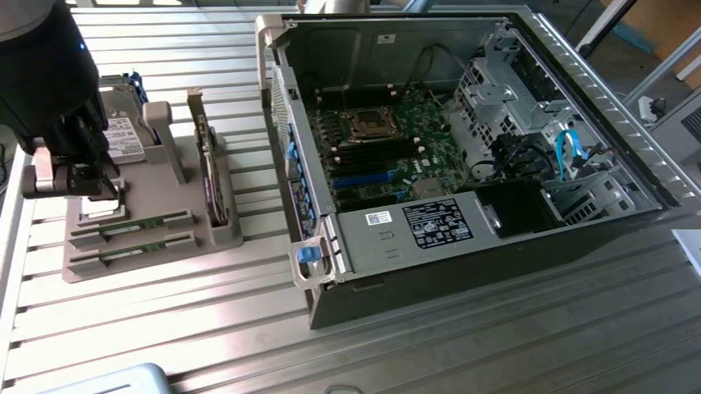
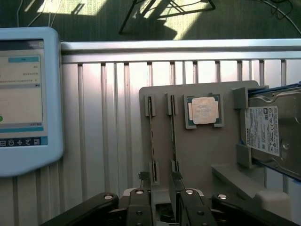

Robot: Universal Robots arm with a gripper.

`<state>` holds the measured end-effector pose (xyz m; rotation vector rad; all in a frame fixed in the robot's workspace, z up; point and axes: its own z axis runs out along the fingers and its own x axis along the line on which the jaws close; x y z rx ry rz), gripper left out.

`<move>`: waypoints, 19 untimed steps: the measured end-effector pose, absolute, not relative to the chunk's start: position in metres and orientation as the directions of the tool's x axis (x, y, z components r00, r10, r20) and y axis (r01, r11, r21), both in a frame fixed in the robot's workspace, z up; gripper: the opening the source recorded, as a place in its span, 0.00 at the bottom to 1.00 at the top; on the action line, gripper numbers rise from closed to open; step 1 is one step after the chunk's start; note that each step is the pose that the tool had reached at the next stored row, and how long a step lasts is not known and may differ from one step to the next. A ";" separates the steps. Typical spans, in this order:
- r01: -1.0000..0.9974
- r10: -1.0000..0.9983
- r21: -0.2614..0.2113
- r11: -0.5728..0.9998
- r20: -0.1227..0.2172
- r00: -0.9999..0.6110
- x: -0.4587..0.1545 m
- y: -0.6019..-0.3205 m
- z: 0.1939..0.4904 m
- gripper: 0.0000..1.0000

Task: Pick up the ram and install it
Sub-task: 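Pick up the ram and move it above insertion slot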

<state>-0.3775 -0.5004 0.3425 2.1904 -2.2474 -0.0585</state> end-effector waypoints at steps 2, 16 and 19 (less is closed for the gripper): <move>-0.999 -0.999 0.029 0.025 -0.024 -0.026 -0.377 -0.501 0.339 0.30; -0.999 -0.999 0.029 0.025 -0.024 -0.026 -0.377 -0.501 0.313 0.30; -0.999 -0.999 0.029 0.025 -0.024 -0.026 -0.377 -0.501 0.308 0.30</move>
